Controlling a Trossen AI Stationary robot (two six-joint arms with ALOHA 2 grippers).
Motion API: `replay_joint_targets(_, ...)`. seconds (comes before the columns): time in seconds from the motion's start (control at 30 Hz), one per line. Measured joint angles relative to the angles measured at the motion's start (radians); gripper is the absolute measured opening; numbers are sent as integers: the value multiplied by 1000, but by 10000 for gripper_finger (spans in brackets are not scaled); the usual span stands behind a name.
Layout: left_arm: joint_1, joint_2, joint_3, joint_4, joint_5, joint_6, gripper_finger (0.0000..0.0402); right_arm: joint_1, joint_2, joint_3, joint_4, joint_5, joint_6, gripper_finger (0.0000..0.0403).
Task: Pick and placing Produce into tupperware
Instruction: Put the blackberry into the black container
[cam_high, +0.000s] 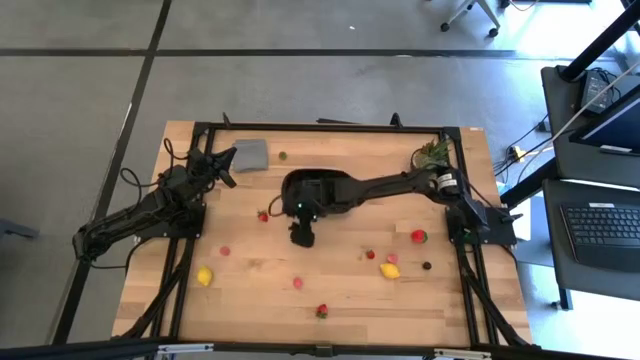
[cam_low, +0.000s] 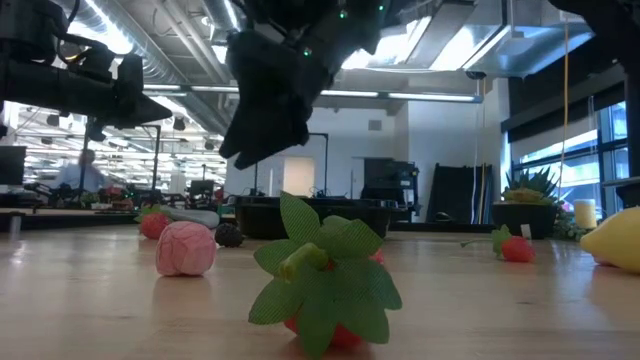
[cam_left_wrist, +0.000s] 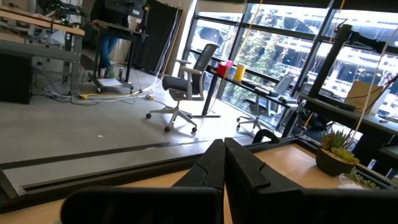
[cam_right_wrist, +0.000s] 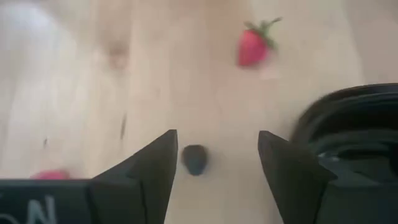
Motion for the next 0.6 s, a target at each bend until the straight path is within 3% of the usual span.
replay_joint_targets(0.27,0,0,0,0,0,0,0,108,14,-1,11,231,19,225)
replay_joint_targets(0.6,0,0,0,0,0,0,0,138,121,-1,43,246,49,220)
